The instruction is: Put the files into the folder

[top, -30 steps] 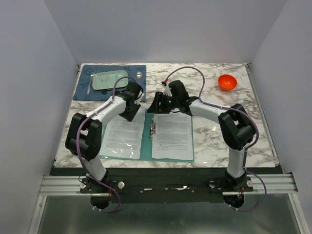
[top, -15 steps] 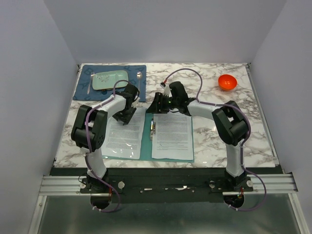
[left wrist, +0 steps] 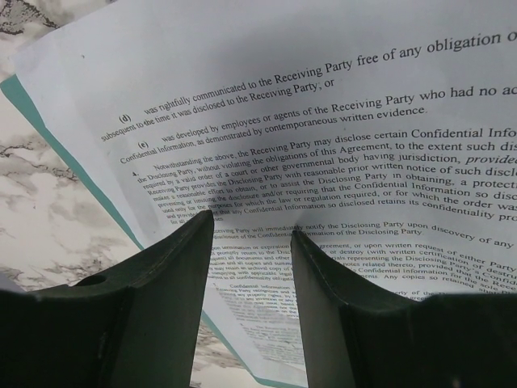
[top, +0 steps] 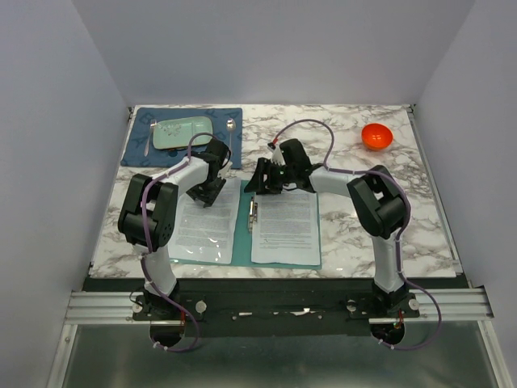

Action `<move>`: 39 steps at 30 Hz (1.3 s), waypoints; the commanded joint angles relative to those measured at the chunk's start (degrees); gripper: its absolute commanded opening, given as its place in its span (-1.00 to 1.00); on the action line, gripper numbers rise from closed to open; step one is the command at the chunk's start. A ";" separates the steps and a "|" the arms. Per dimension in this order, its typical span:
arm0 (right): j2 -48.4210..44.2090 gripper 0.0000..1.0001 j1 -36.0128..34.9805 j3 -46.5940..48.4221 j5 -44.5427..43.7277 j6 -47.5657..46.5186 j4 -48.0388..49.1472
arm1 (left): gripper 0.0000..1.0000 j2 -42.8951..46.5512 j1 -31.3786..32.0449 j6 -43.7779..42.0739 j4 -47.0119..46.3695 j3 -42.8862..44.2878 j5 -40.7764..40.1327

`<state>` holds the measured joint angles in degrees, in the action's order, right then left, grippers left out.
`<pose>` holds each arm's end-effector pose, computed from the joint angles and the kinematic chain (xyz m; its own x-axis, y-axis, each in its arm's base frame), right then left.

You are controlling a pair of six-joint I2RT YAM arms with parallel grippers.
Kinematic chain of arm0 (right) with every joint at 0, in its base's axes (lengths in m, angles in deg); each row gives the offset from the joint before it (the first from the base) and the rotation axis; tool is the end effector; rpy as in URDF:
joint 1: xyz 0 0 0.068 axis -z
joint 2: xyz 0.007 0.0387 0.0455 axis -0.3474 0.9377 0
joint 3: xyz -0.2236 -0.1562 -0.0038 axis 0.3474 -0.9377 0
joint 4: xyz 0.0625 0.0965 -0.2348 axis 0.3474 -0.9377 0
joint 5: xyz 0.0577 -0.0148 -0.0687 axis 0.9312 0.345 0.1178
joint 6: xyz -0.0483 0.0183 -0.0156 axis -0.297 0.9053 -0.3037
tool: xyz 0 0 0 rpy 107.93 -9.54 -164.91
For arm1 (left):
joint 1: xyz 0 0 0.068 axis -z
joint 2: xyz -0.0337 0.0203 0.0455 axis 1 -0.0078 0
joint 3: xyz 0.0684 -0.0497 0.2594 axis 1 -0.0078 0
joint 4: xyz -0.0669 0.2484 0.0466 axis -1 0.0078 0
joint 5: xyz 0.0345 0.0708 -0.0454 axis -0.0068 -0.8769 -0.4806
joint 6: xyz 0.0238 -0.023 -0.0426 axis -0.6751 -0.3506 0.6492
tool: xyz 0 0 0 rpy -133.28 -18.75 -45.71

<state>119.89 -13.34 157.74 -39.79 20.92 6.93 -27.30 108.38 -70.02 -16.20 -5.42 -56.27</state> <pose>0.3611 0.2634 0.1506 -0.9113 0.0181 -0.4114 -0.3248 0.5826 0.7451 0.3360 -0.1055 0.1657 -0.8934 0.4087 -0.1863 0.3572 0.8979 0.2571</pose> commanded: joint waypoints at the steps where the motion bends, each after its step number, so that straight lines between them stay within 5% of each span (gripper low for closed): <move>1: 1.96 0.38 0.01 2.31 -0.76 0.19 -2.68 | 0.13 -1.19 -0.46 -0.68 -0.21 -0.32 1.72; 39: 4.24 0.14 -0.34 1.00 7.23 6.43 2.94 | 0.11 -0.75 -0.37 -1.38 -0.12 0.39 0.84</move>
<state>123.30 -13.36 159.77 -35.01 25.95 7.61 -27.30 108.36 -71.07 -16.22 -5.40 -55.87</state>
